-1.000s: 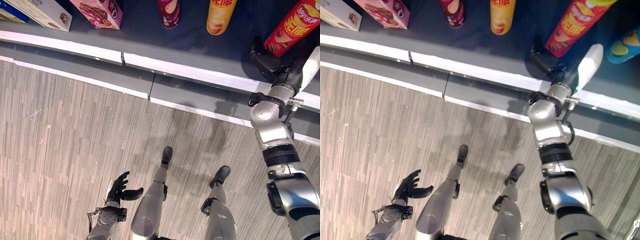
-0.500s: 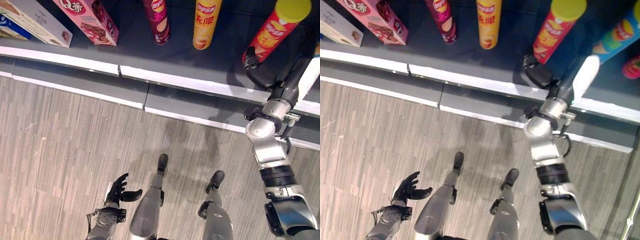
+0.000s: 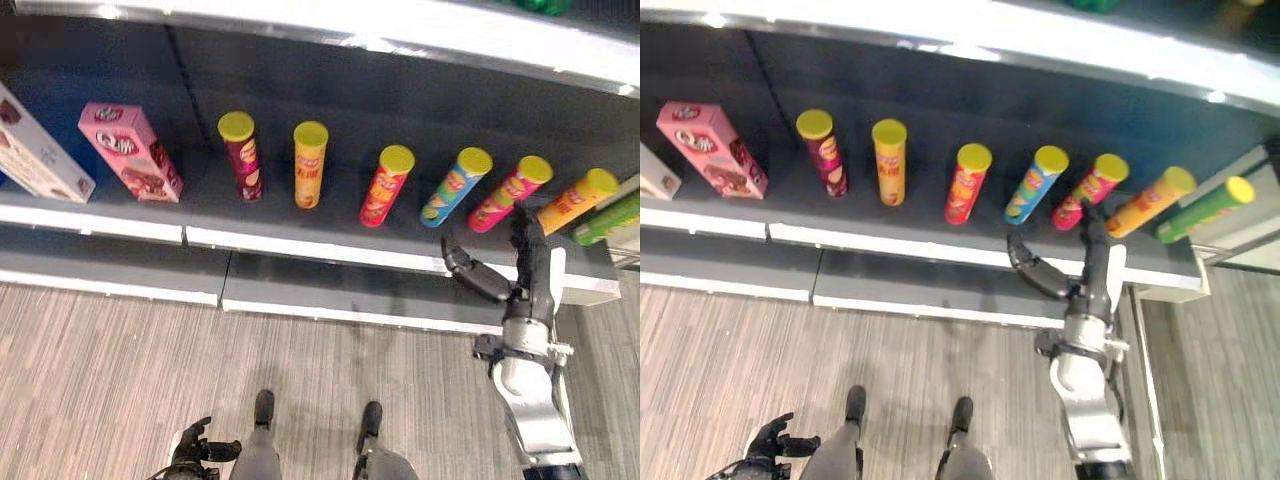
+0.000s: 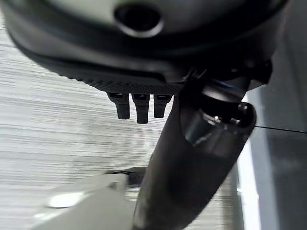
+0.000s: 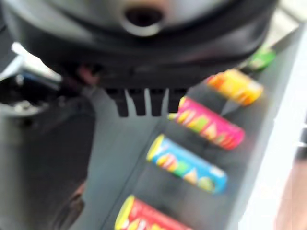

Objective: Put the goods on the table back onto the shelves and tidy them up.

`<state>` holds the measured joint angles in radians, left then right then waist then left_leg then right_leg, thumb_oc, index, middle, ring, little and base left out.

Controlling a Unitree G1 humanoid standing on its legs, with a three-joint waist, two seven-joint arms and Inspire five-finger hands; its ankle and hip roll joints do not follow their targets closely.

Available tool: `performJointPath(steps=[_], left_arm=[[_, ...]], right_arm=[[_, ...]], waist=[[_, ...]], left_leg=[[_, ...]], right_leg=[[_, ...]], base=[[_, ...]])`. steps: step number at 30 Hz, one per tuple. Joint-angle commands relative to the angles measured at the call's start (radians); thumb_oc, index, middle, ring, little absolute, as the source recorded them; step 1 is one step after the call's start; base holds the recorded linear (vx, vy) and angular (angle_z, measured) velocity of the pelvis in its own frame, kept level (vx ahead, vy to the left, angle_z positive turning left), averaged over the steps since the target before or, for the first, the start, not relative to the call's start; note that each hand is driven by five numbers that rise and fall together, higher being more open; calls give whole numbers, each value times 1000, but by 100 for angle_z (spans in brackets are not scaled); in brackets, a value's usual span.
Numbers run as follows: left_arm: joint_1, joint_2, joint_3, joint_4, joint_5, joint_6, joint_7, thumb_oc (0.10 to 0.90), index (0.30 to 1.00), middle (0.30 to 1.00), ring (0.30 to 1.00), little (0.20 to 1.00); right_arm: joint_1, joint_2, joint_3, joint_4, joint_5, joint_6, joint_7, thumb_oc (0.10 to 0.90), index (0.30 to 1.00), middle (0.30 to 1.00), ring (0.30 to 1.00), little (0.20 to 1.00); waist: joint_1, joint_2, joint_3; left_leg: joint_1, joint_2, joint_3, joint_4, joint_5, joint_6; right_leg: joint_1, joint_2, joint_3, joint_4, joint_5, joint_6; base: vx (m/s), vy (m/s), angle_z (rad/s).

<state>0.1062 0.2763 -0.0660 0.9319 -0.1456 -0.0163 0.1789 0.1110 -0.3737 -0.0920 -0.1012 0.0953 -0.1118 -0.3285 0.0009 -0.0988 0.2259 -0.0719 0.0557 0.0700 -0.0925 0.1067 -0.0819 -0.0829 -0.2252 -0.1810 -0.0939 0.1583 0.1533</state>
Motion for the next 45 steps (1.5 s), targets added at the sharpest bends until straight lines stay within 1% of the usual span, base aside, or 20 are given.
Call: performJointPath(steps=[1,6,11,15,16,19,22,24,26,27,30,31,34,37,39,40,42,43,44,45], left_arm=[[-9,35,4,-23,31,-38,-25,800,900,900,900,900],[-37,62,-4,-60,35,-51,-25,800,900,900,900,900],[-33,78,11,-105,12,-44,-33,800,900,900,900,900],[-19,86,21,-106,23,-43,-40,800,900,900,900,900],[-1,78,33,-106,14,-45,-57,800,900,900,900,900],[1,69,26,-123,2,-46,-74,800,900,900,900,900],[-2,55,21,-134,-11,-47,-79,800,900,900,900,900],[-1,52,20,-135,-15,-50,-79,800,900,900,900,900],[6,42,20,-147,-27,-58,-82,800,900,900,900,900],[12,29,12,-146,-29,-63,-86,800,900,900,900,900],[14,19,-21,-141,-10,-65,-100,800,900,900,900,900],[12,19,-29,-132,-8,-65,-102,800,900,900,900,900],[13,0,-38,-107,20,-56,-111,800,900,900,900,900],[22,-4,-29,-61,26,-54,-106,800,900,900,900,900],[28,5,-12,-53,19,-46,-102,800,900,900,900,900],[22,14,-12,-59,13,-45,-96,800,900,900,900,900],[14,26,-19,-63,9,-43,-89,800,900,900,900,900],[13,32,-12,-80,7,-46,-88,800,900,900,900,900],[-8,37,-20,-78,10,-54,-83,800,900,900,900,900],[-17,42,-18,-63,23,-48,-74,800,900,900,900,900]], right_arm=[[-103,-87,-109,-94,91,-128,20,800,900,900,900,900],[-133,-92,-188,-96,45,-128,-44,800,900,900,900,900],[-184,-148,-213,-106,-14,-112,-98,800,900,900,900,900],[-183,-187,-230,-100,-46,-93,-107,800,900,900,900,900],[-172,-237,-286,-117,-40,-97,-112,800,900,900,900,900],[-176,-281,-308,-125,-26,-110,-116,800,900,900,900,900],[-185,-332,-313,-138,-11,-120,-116,800,900,900,900,900],[-196,-342,-299,-131,-9,-119,-112,800,900,900,900,900],[-221,-366,-263,-123,-9,-115,-93,800,900,900,900,900],[-243,-367,-254,-123,-4,-123,-83,800,900,900,900,900],[-277,-361,-231,-115,-10,-128,-82,800,900,900,900,900],[-287,-364,-222,-107,-7,-130,-84,800,900,900,900,900],[-306,-376,-202,-109,-24,-123,-76,800,900,900,900,900],[-339,-380,-185,-105,-52,-117,-66,800,900,900,900,900],[-353,-371,-192,-99,-97,-102,-67,800,900,900,900,900],[-366,-364,-195,-106,-112,-96,-72,800,900,900,900,900],[-378,-350,-199,-97,-106,-102,-84,800,900,900,900,900],[-369,-342,-211,-95,-104,-100,-81,800,900,900,900,900],[-358,-360,-242,-67,-93,-92,-99,800,900,900,900,900],[-334,-365,-269,-34,-106,-83,-137,800,900,900,900,900]], waist=[[-39,39,-16],[-63,50,23],[-18,57,14],[10,37,-21],[-5,28,-50],[-21,50,-52],[-36,80,-54],[-30,81,-47],[-2,60,-33],[20,46,-30],[73,71,-30],[83,82,-28],[106,113,-32],[97,83,-72],[110,71,-76],[94,79,-52],[86,89,-31],[92,96,-32],[72,75,-32],[51,58,-36]], left_leg=[[54,25,35,5,-133,20],[87,47,119,5,-147,27],[101,118,240,11,-136,-8],[104,156,304,17,-124,-40],[112,256,343,74,-80,-96],[114,324,348,124,-50,-121],[91,408,328,276,78,-139],[71,394,283,324,59,-119],[-2,249,136,355,-55,-38],[-25,133,49,324,-155,-6],[-141,-39,-49,177,-56,13],[-163,-59,-51,138,-22,8],[-174,-86,6,28,70,9],[-97,-77,39,26,40,40],[-23,-66,78,23,-21,84],[18,-58,81,21,-35,104],[41,-53,68,19,-46,114],[62,-31,39,14,-73,94],[82,-30,-20,10,-109,60],[96,-25,-48,5,-120,45]], right_leg=[[-25,-51,16,62,-9,103],[-97,-48,55,139,14,108],[-42,-173,-263,124,41,108],[1,-177,-345,93,21,108],[33,-92,-316,58,-33,96],[48,-22,-300,55,-87,61],[89,83,-268,31,-155,-9],[93,96,-250,29,-170,-25],[85,102,-199,30,-173,-45],[99,115,-143,23,-172,-44],[137,178,-71,9,-178,-47],[146,195,-60,7,-182,-47],[214,251,8,7,-234,-61],[252,214,47,29,-276,-56],[170,170,38,295,-271,-3],[76,146,30,491,-207,45],[-8,108,28,646,-187,55],[-53,8,-2,580,-207,16],[-48,-18,38,246,-161,32],[-62,-3,121,115,-88,60]], base=[[-75,155,-56],[-91,53,-87],[-75,-139,-98],[48,-305,-98],[164,-672,-63],[107,-468,-42],[87,-402,-63],[10,-213,-76],[47,-173,-113],[277,-224,-122],[263,-130,-97],[230,-88,-132],[432,5,-102],[441,140,-76],[374,153,-55],[178,83,-53],[147,-39,37],[417,-454,122],[517,-629,118],[399,-646,83]])
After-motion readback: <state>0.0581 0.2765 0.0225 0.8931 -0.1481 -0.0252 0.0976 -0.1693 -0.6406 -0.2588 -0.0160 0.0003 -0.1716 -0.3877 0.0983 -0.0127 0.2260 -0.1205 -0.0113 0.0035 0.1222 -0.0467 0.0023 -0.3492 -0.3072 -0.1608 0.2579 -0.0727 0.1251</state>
